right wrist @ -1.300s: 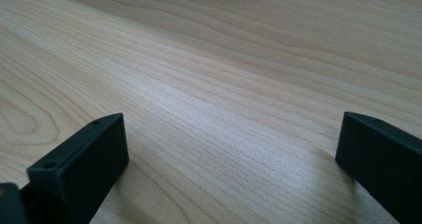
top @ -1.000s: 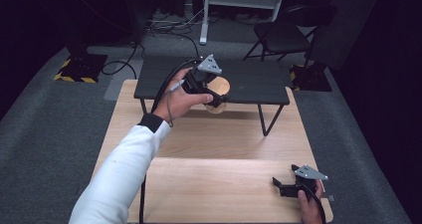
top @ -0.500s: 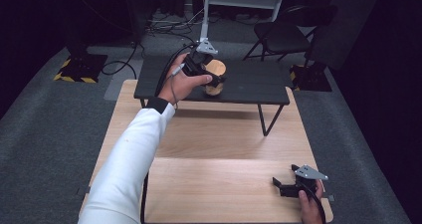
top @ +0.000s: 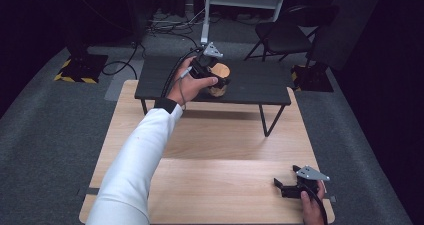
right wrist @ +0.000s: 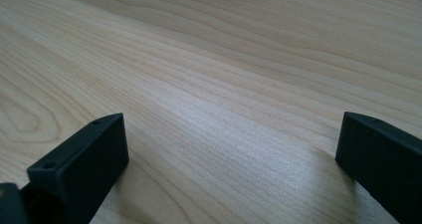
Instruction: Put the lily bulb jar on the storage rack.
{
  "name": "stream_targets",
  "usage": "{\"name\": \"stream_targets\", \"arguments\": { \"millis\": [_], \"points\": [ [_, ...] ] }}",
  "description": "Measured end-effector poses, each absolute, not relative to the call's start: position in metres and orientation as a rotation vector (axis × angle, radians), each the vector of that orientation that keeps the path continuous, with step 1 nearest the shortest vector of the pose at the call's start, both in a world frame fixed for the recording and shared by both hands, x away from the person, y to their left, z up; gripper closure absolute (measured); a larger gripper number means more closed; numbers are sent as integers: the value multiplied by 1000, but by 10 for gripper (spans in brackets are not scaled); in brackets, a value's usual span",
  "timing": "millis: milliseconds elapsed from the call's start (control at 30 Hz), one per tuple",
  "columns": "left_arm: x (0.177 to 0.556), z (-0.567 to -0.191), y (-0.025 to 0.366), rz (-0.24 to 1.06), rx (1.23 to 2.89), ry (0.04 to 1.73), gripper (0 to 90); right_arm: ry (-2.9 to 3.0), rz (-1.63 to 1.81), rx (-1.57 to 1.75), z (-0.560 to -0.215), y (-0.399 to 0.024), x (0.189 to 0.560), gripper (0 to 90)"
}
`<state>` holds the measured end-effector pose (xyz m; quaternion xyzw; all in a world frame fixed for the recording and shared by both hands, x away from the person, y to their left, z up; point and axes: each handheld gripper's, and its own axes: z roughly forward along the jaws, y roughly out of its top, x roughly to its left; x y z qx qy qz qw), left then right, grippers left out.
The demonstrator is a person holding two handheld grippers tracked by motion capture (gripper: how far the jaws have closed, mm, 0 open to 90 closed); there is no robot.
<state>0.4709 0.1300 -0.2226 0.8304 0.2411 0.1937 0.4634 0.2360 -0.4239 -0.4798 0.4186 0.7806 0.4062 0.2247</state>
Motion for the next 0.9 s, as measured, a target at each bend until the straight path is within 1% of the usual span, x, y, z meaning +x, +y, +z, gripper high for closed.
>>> {"name": "stream_targets", "arguments": {
  "millis": [100,167,300,367,467,533,600,733,900],
  "points": [
    [467,-227,132,480,2015,596,223,2154,1121,1154,-480,-424,236,0],
    [465,-229,134,469,1985,614,147,2154,1121,1154,-480,-424,236,0],
    [459,-230,137,487,1965,637,102,2154,1121,1154,-480,-424,236,0],
    [454,-229,138,503,1964,649,55,2154,1121,1154,-480,-424,236,0],
    [446,-229,146,513,1952,663,49,2154,1121,1154,-480,-424,236,0],
    [439,-228,151,529,1942,671,9,2154,1122,1154,-480,-424,236,0],
    [431,-228,157,553,1932,671,18,2156,1123,1151,-480,-424,236,0],
    [417,-232,168,555,1904,680,5,2156,1123,1152,-480,-424,236,0],
    [393,-242,176,576,1873,646,4,2158,1121,1152,-480,-424,236,0]
  ]
}}
